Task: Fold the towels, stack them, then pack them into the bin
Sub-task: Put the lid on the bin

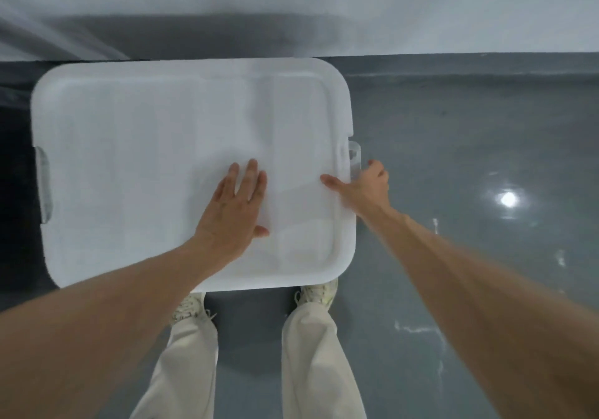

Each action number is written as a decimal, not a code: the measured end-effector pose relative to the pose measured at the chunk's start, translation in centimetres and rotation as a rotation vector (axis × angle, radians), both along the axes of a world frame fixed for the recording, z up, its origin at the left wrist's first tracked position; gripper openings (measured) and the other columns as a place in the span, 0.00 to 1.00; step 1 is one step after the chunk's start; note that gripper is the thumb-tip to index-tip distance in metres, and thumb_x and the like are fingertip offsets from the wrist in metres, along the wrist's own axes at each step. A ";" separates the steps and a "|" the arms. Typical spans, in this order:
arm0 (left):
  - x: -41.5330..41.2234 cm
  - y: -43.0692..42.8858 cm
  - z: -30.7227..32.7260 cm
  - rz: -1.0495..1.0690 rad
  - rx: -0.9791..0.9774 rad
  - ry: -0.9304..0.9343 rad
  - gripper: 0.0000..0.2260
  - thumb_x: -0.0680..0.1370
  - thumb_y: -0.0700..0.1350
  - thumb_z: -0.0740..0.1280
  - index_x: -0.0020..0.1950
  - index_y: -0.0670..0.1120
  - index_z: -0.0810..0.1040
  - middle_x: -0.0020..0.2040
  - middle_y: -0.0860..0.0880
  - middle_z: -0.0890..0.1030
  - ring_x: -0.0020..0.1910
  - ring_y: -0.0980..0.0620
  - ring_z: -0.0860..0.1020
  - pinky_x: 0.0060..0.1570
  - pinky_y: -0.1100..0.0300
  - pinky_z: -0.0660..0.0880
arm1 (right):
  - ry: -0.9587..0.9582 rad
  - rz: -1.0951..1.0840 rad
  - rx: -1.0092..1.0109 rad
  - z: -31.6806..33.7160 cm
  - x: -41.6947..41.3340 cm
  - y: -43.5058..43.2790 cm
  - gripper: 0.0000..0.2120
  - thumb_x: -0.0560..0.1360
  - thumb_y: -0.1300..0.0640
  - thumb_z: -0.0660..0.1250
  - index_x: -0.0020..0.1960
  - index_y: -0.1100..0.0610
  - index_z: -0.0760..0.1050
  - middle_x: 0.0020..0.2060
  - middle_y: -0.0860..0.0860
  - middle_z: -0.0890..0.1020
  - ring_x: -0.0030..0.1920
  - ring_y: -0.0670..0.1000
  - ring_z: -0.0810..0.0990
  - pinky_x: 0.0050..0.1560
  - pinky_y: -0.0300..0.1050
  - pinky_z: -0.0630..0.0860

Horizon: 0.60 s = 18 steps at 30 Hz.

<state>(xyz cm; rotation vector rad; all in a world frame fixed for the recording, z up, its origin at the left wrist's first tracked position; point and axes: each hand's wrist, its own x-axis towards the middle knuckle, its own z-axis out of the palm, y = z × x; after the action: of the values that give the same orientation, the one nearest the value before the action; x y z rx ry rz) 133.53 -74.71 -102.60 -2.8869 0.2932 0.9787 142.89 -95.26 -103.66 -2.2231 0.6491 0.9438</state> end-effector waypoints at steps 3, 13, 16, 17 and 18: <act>0.2 0.3 0.0 -0.012 0.011 -0.002 0.46 0.73 0.62 0.65 0.78 0.39 0.45 0.78 0.37 0.46 0.76 0.34 0.49 0.74 0.44 0.55 | 0.159 -0.174 0.160 -0.6 0.2 -0.7 0.45 0.60 0.40 0.79 0.66 0.59 0.62 0.58 0.53 0.76 0.55 0.54 0.78 0.50 0.47 0.76; 0.8 0.3 1.0 -0.059 0.047 0.030 0.44 0.76 0.65 0.58 0.77 0.39 0.41 0.78 0.38 0.43 0.76 0.35 0.49 0.74 0.47 0.54 | -0.048 0.118 -0.073 1.7 -0.3 0.6 0.28 0.71 0.42 0.71 0.61 0.60 0.70 0.59 0.56 0.71 0.58 0.58 0.74 0.57 0.52 0.73; 0.9 0.4 1.1 -0.078 0.041 0.033 0.44 0.77 0.65 0.57 0.77 0.39 0.40 0.78 0.38 0.42 0.76 0.35 0.49 0.74 0.47 0.54 | -0.072 0.124 -0.065 1.8 -1.1 1.6 0.21 0.78 0.49 0.64 0.62 0.64 0.67 0.57 0.59 0.75 0.56 0.60 0.75 0.52 0.49 0.71; 0.9 0.4 1.1 -0.080 0.035 0.035 0.44 0.77 0.65 0.57 0.77 0.39 0.40 0.78 0.38 0.42 0.76 0.35 0.49 0.74 0.47 0.54 | -0.084 0.146 -0.095 1.9 -1.4 1.9 0.20 0.79 0.50 0.61 0.63 0.65 0.65 0.57 0.60 0.75 0.56 0.61 0.76 0.52 0.49 0.71; 0.9 0.4 1.0 -0.081 0.032 0.028 0.44 0.77 0.65 0.57 0.77 0.38 0.41 0.78 0.38 0.43 0.76 0.34 0.49 0.74 0.47 0.55 | -0.095 0.178 -0.135 2.0 -1.6 2.0 0.20 0.80 0.51 0.59 0.63 0.65 0.64 0.57 0.60 0.76 0.56 0.62 0.76 0.51 0.49 0.70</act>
<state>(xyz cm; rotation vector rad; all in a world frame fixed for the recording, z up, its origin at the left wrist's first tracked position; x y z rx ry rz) 134.47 -74.28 -101.60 -2.8110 0.3892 1.0018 141.34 -93.24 -101.64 -2.4618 0.4898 0.8973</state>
